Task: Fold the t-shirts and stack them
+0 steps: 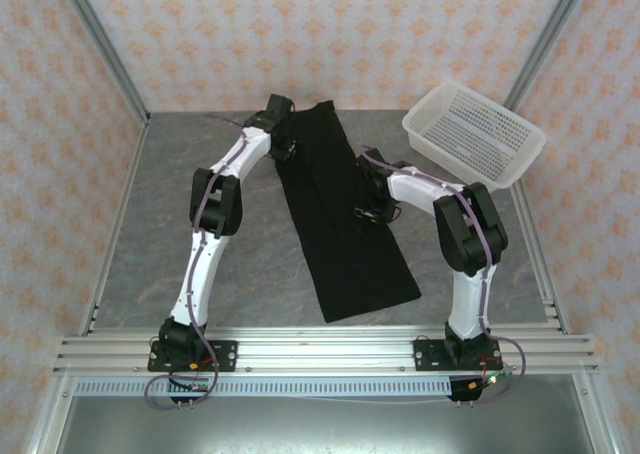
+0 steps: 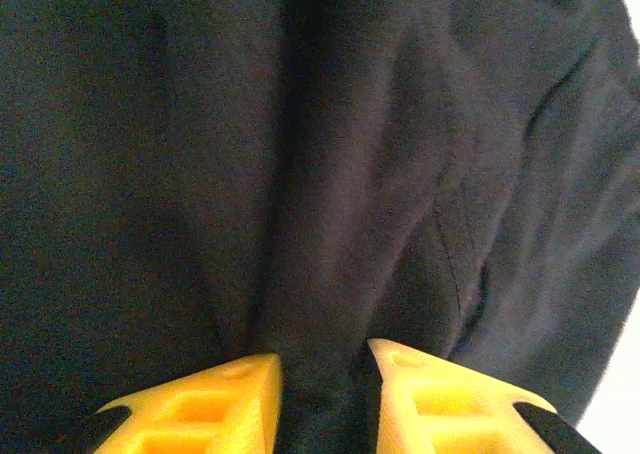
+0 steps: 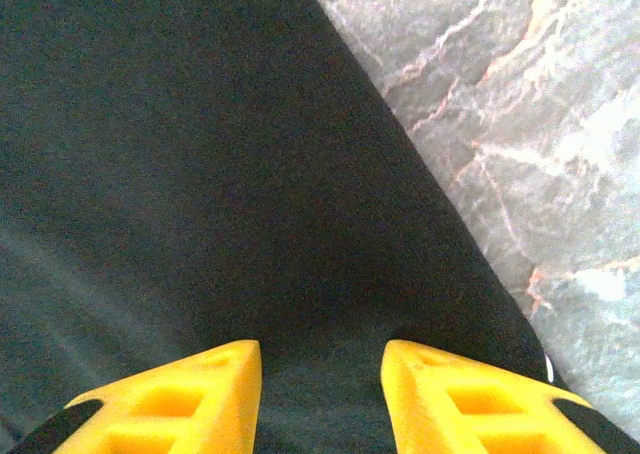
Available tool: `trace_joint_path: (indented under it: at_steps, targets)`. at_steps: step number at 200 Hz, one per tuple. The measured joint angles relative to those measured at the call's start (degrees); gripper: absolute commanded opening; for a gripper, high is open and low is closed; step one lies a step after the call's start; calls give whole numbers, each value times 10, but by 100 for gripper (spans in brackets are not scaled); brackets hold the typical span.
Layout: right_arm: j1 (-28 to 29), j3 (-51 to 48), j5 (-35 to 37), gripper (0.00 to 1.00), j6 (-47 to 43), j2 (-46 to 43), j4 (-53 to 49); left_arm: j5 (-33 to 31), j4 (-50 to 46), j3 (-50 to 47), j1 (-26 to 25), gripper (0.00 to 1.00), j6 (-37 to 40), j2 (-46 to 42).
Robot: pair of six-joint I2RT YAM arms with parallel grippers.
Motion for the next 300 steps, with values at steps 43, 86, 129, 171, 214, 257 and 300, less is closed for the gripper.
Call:
trace_joint_path:
  at_steps: [43,86,129,171,214,257,300]
  targets:
    - [41,-30,-9,40,90,-19,25,36,10,88,-4,32,11,56]
    - [62,-26,-6,41,132,-18,28,77,57,139,-7,34,4,98]
    - [55,6,16,47,125,-6,-16,83,65,156,-7,57,13,104]
    - [42,23,32,57,102,-29,-59,52,-1,55,-6,67,62,-4]
    - [41,13,26,57,83,-151,-82,33,-52,-255,-3,63,154,-306]
    - [41,-134,-46,57,83,-296,-97,51,-127,-568,-6,64,269,-553]
    - [67,-261,-130,57,83,-347,-109,114,-149,-875,-57,66,282,-671]
